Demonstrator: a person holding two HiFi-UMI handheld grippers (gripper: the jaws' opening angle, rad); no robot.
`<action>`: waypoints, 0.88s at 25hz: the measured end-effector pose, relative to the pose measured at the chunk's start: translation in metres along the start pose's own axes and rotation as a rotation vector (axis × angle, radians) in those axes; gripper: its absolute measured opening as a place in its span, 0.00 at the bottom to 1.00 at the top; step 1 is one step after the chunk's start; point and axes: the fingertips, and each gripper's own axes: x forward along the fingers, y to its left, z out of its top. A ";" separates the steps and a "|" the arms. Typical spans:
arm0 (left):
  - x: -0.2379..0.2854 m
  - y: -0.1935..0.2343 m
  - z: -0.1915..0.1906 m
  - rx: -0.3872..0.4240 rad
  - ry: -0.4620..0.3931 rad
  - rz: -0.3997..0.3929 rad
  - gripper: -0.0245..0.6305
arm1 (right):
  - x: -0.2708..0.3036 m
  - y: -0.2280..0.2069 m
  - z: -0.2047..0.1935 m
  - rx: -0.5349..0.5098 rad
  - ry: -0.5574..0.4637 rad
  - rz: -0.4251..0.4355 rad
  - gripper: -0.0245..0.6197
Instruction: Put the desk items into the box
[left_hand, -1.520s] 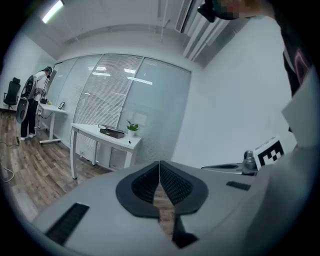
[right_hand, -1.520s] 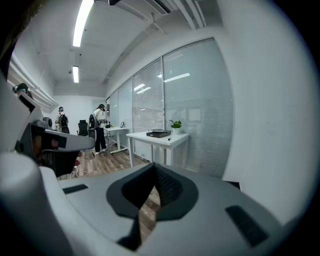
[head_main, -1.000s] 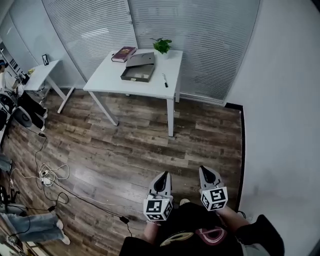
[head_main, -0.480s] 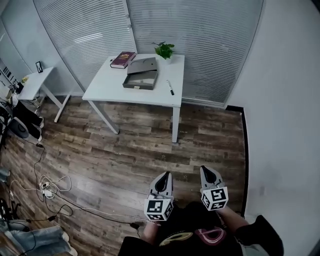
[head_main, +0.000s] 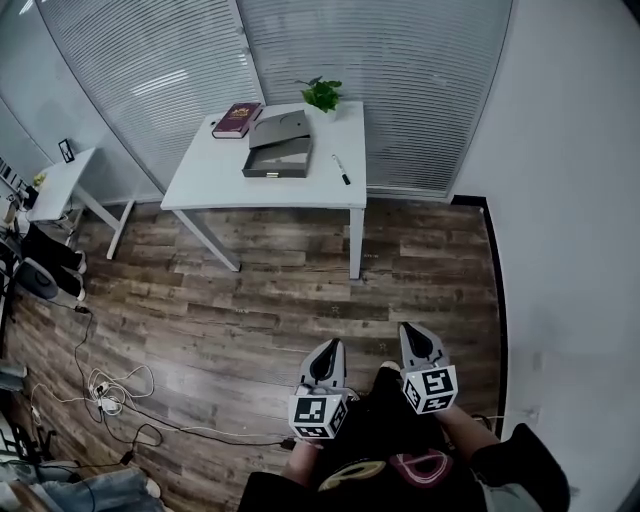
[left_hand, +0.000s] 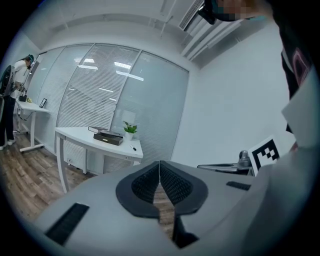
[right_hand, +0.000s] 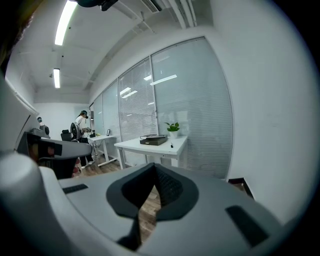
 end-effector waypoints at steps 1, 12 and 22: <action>0.000 0.002 0.000 -0.002 0.001 0.000 0.07 | 0.001 0.001 0.001 0.000 -0.001 -0.001 0.05; 0.028 0.018 0.000 -0.018 0.007 0.038 0.07 | 0.035 -0.018 0.007 -0.012 0.008 0.013 0.05; 0.089 0.054 0.020 -0.042 0.001 0.138 0.07 | 0.116 -0.045 0.027 -0.031 0.038 0.096 0.05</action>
